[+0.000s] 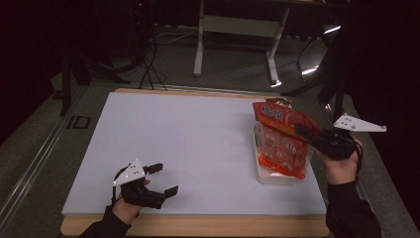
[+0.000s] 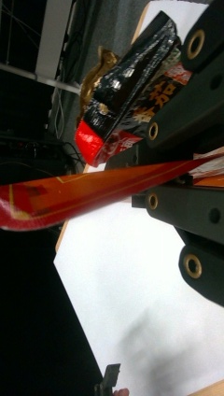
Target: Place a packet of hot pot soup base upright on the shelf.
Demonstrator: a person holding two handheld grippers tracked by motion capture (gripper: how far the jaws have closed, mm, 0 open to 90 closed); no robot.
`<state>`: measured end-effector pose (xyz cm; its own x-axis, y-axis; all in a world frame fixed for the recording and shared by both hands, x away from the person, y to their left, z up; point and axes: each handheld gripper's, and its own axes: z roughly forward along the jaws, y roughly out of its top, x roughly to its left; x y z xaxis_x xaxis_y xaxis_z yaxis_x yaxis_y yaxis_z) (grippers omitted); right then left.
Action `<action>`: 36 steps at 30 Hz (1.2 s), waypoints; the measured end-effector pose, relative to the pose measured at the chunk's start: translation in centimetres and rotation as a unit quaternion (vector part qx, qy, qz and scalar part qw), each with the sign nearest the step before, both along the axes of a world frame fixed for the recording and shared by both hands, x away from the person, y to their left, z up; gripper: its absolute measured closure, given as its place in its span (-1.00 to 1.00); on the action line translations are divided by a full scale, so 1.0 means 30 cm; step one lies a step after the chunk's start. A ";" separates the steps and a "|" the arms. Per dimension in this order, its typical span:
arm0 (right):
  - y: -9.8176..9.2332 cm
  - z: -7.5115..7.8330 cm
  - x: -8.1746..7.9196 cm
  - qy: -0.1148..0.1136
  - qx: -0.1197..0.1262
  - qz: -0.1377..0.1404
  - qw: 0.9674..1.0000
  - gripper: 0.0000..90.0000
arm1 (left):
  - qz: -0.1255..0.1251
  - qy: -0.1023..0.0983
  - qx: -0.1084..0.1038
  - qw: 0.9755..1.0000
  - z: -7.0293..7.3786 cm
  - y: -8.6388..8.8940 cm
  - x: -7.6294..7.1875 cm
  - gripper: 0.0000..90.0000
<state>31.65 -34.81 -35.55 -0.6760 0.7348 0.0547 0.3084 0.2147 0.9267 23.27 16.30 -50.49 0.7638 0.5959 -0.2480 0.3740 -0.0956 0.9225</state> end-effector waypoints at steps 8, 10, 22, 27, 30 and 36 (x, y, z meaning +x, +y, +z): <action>-0.027 -0.061 0.011 0.019 0.016 -0.005 1.000 1.00 | -0.003 0.001 0.004 1.000 -0.005 -0.003 0.001 -0.95; -0.054 -0.073 0.001 0.019 0.034 -0.012 0.999 1.00 | -0.002 0.003 0.004 1.000 -0.008 -0.004 0.003 -0.95; -0.087 -0.136 -0.016 0.035 0.019 -0.019 0.999 1.00 | 0.001 0.005 0.004 1.000 -0.014 -0.002 0.005 -0.95; -0.108 -0.179 -0.019 0.043 0.026 -0.029 0.998 1.00 | 0.001 0.006 0.005 1.000 -0.018 -0.001 0.006 -0.95; -0.119 -0.191 -0.024 0.046 0.024 -0.034 0.998 1.00 | -0.001 0.007 0.006 1.000 -0.019 -0.003 0.005 -0.95; -0.135 -0.204 -0.032 0.051 0.024 -0.040 0.998 0.99 | -0.001 0.008 0.005 1.000 -0.022 -0.004 0.007 -0.95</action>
<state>30.70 -38.87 -41.67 -0.6036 0.7817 0.1566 0.4165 0.1417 0.8980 23.46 16.18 -51.15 0.7604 0.5976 -0.2542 0.3890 -0.1057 0.9152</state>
